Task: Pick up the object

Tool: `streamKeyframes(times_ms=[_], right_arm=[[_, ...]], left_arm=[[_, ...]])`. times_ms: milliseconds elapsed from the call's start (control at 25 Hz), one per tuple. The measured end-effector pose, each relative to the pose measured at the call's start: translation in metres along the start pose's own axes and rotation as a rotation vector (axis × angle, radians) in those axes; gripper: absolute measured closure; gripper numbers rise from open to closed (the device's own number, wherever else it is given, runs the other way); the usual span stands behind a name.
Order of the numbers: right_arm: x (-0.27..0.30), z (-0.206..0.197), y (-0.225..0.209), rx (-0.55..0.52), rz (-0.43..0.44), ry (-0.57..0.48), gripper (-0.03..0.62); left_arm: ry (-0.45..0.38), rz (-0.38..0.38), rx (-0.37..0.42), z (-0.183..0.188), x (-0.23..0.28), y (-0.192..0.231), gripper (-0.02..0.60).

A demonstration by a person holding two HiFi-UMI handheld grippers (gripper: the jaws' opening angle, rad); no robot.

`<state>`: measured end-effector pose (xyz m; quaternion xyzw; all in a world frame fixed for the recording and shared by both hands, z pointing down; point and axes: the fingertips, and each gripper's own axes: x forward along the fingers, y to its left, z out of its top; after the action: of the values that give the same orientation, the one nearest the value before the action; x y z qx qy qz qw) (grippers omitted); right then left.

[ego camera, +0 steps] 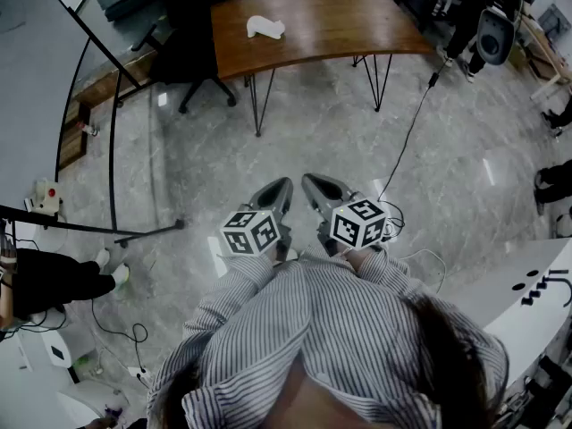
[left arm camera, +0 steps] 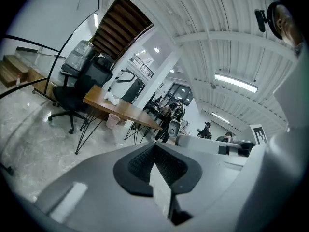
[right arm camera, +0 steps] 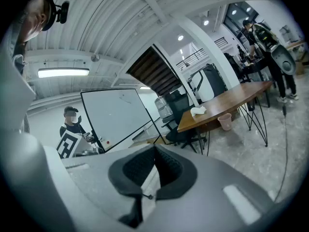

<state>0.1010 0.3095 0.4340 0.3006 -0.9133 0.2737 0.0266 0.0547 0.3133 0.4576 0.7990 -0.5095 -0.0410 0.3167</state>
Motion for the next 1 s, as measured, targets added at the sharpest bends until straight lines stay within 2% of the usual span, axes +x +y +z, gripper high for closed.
streamKeyframes(times_ms=[160, 440, 760, 920, 1000], right_arm=[[0.001, 0.0, -0.001, -0.038, -0.002, 0.018, 0.592], [0.0, -0.001, -0.004, -0.047, -0.006, 0.027, 0.592], [0.006, 0.002, -0.016, -0.002, -0.026, 0.035, 0.594], [0.012, 0.008, -0.018, 0.069, 0.025, 0.005, 0.592], [0.017, 0.012, -0.02, 0.069, 0.043, -0.002, 0.592]], left_arm=[[-0.017, 0.004, -0.001, 0.006, 0.003, 0.0, 0.58], [-0.002, -0.009, 0.0, 0.001, 0.007, -0.005, 0.579], [-0.013, -0.003, -0.016, 0.006, 0.014, -0.001, 0.58], [-0.018, -0.032, -0.03, 0.01, 0.021, -0.001, 0.578], [-0.028, -0.048, -0.037, 0.014, 0.026, 0.0, 0.578]])
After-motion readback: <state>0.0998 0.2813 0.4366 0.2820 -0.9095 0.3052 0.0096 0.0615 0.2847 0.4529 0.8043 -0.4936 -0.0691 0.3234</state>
